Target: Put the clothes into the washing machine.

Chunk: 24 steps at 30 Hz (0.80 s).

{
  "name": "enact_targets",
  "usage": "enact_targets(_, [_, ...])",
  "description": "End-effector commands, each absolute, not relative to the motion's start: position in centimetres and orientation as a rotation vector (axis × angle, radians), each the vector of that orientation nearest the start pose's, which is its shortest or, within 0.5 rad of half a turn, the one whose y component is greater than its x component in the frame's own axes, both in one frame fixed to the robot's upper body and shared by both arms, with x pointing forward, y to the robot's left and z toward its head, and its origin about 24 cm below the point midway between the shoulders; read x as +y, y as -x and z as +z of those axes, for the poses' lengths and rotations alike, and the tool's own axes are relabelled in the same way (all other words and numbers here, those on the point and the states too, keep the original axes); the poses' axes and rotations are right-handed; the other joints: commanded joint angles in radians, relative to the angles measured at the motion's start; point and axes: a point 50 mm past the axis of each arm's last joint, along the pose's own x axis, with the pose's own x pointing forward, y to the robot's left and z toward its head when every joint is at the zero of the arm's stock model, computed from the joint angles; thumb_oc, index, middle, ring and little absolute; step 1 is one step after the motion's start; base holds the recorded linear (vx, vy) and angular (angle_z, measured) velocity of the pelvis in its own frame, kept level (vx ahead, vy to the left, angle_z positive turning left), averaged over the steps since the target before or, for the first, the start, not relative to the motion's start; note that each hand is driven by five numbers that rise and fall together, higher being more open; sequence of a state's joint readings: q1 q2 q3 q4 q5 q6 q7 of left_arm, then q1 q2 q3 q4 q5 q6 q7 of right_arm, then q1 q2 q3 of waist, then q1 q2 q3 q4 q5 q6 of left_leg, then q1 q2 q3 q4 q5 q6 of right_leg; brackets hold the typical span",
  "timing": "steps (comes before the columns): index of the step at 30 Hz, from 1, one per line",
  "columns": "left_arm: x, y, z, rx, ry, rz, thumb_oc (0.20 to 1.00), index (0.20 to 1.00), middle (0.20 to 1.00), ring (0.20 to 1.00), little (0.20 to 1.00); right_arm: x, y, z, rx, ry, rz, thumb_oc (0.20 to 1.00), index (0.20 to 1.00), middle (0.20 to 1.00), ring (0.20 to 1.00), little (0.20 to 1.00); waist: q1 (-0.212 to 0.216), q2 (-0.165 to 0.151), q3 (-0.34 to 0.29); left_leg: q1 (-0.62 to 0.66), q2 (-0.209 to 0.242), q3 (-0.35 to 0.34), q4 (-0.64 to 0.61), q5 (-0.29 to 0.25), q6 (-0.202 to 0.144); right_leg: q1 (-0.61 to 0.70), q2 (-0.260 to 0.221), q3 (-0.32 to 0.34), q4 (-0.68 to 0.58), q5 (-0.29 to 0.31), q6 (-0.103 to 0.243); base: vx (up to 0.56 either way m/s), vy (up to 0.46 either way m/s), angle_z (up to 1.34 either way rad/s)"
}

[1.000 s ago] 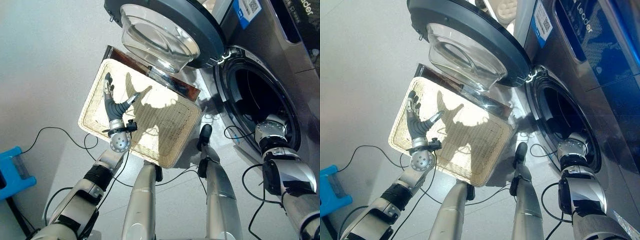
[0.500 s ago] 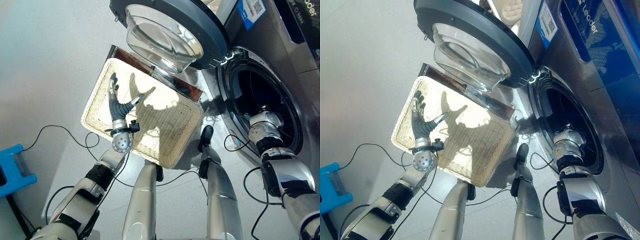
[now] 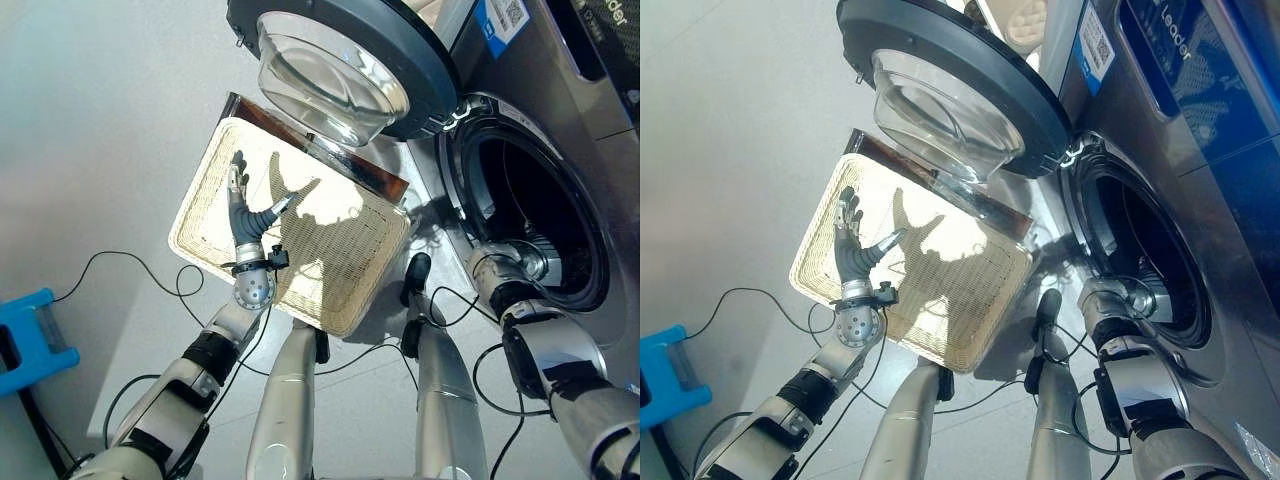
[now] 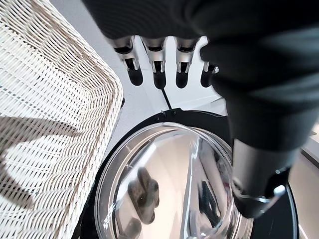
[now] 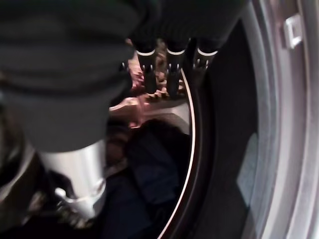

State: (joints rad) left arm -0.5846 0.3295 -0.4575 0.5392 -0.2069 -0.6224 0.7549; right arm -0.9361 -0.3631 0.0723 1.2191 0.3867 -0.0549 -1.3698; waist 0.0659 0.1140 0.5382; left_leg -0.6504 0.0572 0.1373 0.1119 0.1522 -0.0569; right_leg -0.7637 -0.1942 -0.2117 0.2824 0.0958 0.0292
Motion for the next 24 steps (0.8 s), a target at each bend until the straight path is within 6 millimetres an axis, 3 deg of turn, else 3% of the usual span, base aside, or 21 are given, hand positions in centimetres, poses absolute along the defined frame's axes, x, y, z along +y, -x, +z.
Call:
enact_targets(1, [12.1,-32.5,12.6,-0.659,-0.003,0.227,1.0,1.0,1.0,1.0,1.0,-26.1,-34.8,10.9,0.005,0.296,-1.474,1.0,1.0,1.0,1.0,1.0,-0.012,0.077,-0.018,-0.026,-0.039,0.034,0.081,-0.107,-0.001,0.007,-0.014,-0.029,0.094,-0.07,0.097,0.0,0.042,0.0])
enact_targets(9, [11.1,-32.6,11.1,-0.595,-0.05,0.192,1.0,1.0,1.0,1.0,1.0,-21.7,-35.6,9.7,-0.113,0.544,-1.187,1.0,1.0,1.0,1.0,1.0,-0.024,0.069,-0.018,-0.033,-0.035,0.046,0.085,-0.102,-0.002,0.004,-0.013,-0.027,0.086,-0.066,0.094,0.0,0.016,-0.03])
enact_targets(18, [10.4,-32.8,9.3,-0.524,-0.152,0.148,1.0,1.0,1.0,1.0,1.0,-18.6,-35.2,7.5,-0.122,0.614,-1.005,1.0,1.0,1.0,1.0,1.0,-0.041,0.039,-0.018,-0.019,-0.021,0.053,0.101,-0.107,-0.004,0.025,-0.011,-0.027,0.087,-0.067,0.092,0.0,0.0,0.0])
enact_targets(24, [10.3,-33.2,7.2,-0.41,-0.269,0.113,1.0,1.0,1.0,1.0,1.0,-16.1,-34.5,5.5,-0.066,0.664,-0.863,1.0,1.0,1.0,1.0,1.0,-0.053,0.003,-0.018,0.043,-0.006,0.051,0.108,-0.12,-0.007,0.09,-0.007,-0.026,0.086,-0.078,0.092,0.0,0.0,0.0])
